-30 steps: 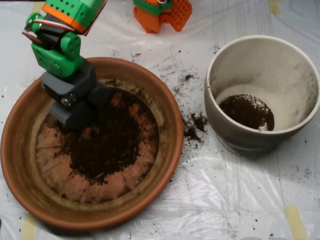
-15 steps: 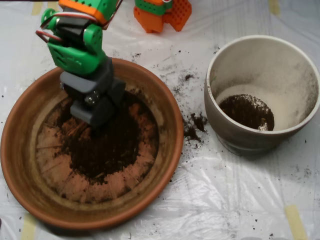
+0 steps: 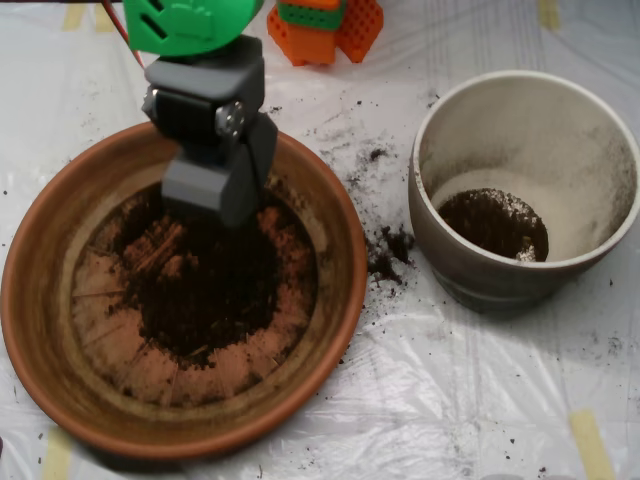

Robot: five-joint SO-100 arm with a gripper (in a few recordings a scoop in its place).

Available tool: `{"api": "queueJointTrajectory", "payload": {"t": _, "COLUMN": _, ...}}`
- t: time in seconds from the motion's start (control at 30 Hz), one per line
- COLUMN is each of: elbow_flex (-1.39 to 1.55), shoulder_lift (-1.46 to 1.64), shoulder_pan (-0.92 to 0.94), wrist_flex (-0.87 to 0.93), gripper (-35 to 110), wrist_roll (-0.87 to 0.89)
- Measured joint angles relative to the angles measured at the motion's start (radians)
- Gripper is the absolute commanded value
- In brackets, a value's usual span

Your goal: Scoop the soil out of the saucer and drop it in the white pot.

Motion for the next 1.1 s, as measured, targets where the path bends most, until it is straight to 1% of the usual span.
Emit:
{"api": "queueJointTrajectory", "payload": {"t": 0.1, "elbow_flex": -0.124, "shoulder_lift": -0.006, "shoulder_pan": -0.067, "wrist_flex": 0.057, "gripper": -1, "wrist_roll": -0.017}}
{"api": "queueJointTrajectory", "payload": {"t": 0.2, "elbow_flex": -0.179, "shoulder_lift": -0.006, "shoulder_pan": -0.153, "wrist_flex": 0.086, "gripper": -1, "wrist_roll": -0.037}}
{"api": "queueJointTrajectory", "payload": {"t": 0.53, "elbow_flex": -0.198, "shoulder_lift": -0.006, "shoulder_pan": -0.541, "wrist_flex": 0.112, "gripper": -1, "wrist_roll": -0.06}}
{"api": "queueJointTrajectory", "payload": {"t": 0.67, "elbow_flex": -0.198, "shoulder_lift": -0.009, "shoulder_pan": -0.649, "wrist_flex": 0.112, "gripper": 0, "wrist_roll": -0.072}}
{"api": "queueJointTrajectory", "payload": {"t": 0.73, "elbow_flex": -0.202, "shoulder_lift": -0.025, "shoulder_pan": -0.695, "wrist_flex": 0.121, "gripper": 15, "wrist_roll": -0.083}}
{"api": "queueJointTrajectory", "payload": {"t": 0.8, "elbow_flex": -0.204, "shoulder_lift": -0.029, "shoulder_pan": -0.726, "wrist_flex": 0.133, "gripper": 25, "wrist_roll": -0.091}}
{"api": "queueJointTrajectory", "payload": {"t": 1.0, "elbow_flex": -0.176, "shoulder_lift": 0.008, "shoulder_pan": -0.756, "wrist_flex": 0.118, "gripper": 38, "wrist_roll": -0.094}}
{"api": "queueJointTrajectory", "payload": {"t": 1.1, "elbow_flex": -0.164, "shoulder_lift": 0.035, "shoulder_pan": -0.761, "wrist_flex": 0.115, "gripper": 40, "wrist_roll": -0.094}}
